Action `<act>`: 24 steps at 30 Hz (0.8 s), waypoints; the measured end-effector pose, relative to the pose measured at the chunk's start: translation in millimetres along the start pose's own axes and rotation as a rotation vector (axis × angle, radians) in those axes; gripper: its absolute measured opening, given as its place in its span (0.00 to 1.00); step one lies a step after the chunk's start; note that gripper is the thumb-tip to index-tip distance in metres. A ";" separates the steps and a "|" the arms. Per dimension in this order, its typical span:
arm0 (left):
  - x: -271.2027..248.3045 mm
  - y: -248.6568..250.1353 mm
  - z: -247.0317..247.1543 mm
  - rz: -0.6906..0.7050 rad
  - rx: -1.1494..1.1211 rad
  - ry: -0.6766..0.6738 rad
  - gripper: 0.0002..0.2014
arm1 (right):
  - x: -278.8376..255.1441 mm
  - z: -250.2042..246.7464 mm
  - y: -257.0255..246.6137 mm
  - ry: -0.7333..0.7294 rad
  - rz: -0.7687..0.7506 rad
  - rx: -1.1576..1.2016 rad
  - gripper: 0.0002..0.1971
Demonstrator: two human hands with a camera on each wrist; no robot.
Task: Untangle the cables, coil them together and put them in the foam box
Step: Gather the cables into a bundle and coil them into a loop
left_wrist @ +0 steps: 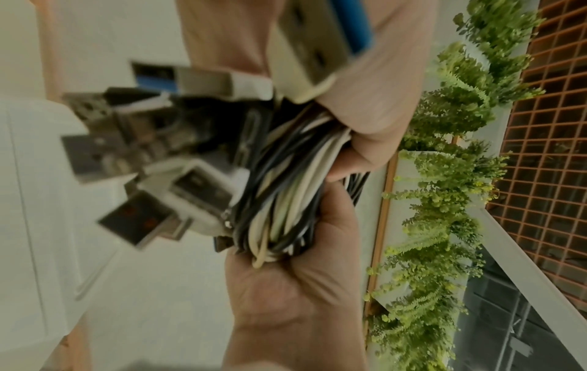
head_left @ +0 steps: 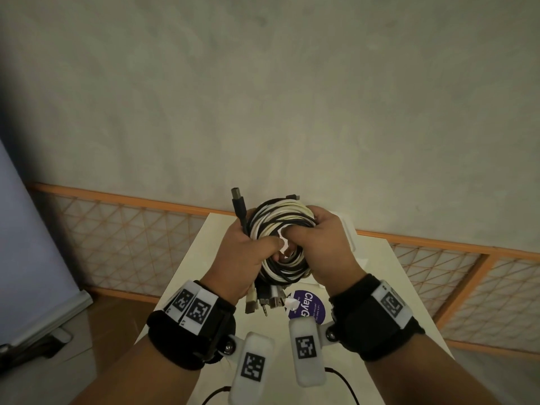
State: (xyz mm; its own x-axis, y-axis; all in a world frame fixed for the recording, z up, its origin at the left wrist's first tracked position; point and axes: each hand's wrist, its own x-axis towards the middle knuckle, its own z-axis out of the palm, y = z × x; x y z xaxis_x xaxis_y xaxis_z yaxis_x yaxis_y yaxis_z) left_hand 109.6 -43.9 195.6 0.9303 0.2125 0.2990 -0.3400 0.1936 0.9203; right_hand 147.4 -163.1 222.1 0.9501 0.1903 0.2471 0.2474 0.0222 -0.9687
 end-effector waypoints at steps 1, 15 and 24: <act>0.0 0.9 1.2 -0.001 -0.004 0.011 0.15 | 1.7 -0.4 -1.3 0.002 -0.018 -0.024 0.09; 22.2 -19.4 -18.7 -0.183 0.205 0.155 0.13 | 10.9 -0.7 21.3 -0.123 0.099 -0.004 0.29; 16.5 -28.1 -19.9 -0.023 0.731 0.035 0.17 | 5.6 20.1 25.7 -0.462 -1.069 -1.133 0.21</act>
State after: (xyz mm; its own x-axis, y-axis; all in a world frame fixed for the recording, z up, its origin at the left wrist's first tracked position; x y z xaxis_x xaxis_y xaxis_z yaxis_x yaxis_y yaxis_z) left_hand 131.8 -26.8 169.6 0.9270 0.2484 0.2809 -0.1307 -0.4880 0.8630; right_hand 155.2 -141.8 198.0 0.1793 0.8308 0.5269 0.9253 -0.3244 0.1966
